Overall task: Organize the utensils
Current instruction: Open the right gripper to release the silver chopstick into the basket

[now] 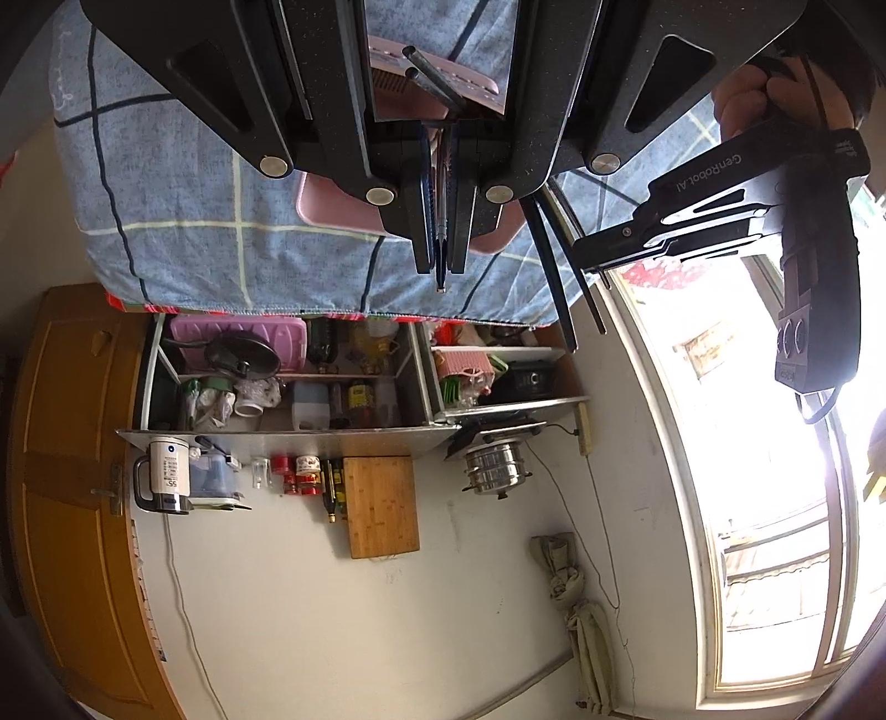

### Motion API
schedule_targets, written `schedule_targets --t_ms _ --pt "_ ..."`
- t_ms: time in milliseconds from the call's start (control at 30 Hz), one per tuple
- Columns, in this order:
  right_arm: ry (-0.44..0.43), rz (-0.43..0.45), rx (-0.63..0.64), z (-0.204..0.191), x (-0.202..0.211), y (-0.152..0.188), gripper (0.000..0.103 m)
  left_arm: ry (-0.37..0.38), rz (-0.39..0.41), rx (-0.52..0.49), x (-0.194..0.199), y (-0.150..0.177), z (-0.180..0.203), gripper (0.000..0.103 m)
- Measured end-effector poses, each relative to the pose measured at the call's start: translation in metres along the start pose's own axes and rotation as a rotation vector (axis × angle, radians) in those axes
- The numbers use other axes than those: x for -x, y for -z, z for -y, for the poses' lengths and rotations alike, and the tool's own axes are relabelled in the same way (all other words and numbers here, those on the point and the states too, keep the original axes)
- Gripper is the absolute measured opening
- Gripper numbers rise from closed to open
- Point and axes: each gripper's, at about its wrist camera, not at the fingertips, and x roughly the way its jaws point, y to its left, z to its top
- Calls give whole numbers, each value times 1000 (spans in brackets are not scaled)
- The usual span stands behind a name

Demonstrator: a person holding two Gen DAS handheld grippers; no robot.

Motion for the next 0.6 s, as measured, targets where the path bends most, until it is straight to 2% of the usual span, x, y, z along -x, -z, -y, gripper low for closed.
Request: schedule_targets --t_ms 267,433,600 --pt "13 -25 8 1 0 5 6 -7 -9 -6 4 8 3 6" --pt "18 -12 10 1 12 5 10 -17 10 -7 18 9 4 20" --pt "18 20 22 -1 36 7 11 -17 53 -10 44 15 10 25"
